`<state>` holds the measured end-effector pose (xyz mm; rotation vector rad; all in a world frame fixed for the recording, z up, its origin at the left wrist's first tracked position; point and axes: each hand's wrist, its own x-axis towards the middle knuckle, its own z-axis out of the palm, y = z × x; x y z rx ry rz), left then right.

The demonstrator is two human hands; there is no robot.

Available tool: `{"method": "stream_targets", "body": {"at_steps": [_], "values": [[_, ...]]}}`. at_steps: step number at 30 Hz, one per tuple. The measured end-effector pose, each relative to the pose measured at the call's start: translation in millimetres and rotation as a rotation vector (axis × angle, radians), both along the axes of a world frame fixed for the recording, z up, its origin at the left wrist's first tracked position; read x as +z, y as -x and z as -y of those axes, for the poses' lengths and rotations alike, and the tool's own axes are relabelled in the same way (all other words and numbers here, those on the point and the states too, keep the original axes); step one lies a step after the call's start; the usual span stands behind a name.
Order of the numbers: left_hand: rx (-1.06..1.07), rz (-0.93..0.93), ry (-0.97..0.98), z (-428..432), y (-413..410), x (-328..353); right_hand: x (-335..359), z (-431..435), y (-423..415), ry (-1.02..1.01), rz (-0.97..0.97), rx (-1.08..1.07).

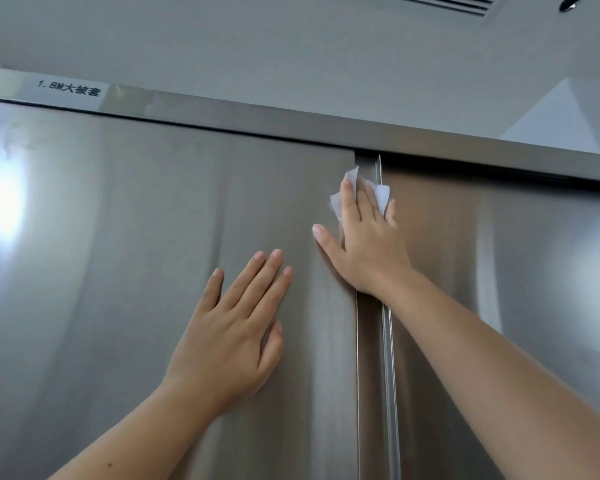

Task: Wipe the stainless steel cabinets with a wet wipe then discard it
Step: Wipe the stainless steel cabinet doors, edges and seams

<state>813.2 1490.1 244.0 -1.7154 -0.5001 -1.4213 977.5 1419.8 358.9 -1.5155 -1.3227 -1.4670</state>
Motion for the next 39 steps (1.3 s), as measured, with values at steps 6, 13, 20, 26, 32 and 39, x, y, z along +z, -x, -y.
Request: {"method": "stream_targets", "body": {"at_steps": [6, 13, 20, 26, 32, 39], "values": [[0.012, -0.006, 0.026, 1.5, -0.9, 1.0, 0.1, 6.9, -3.4, 0.055, 0.028, -0.066], [-0.022, 0.005, 0.025, -2.7, -0.5, -1.0, 7.6, 0.0, 4.1, 0.035, -0.057, -0.003], [0.004, -0.005, 0.037, 0.3, -0.6, -0.1, -50.1, -0.4, 3.6, 0.023, -0.058, 0.001], [0.007, -0.019, 0.075, 3.9, -0.4, -1.0, -103.7, 5.9, 10.9, 0.049, -0.072, 0.013], [0.015, 0.026, 0.111, 7.6, -6.7, -14.0, -141.7, 10.5, 16.0, 0.073, -0.092, -0.008], [0.008, 0.015, 0.120, 13.9, -16.6, -49.0, -184.5, 11.8, 14.0, -0.025, -0.047, -0.014]]}}
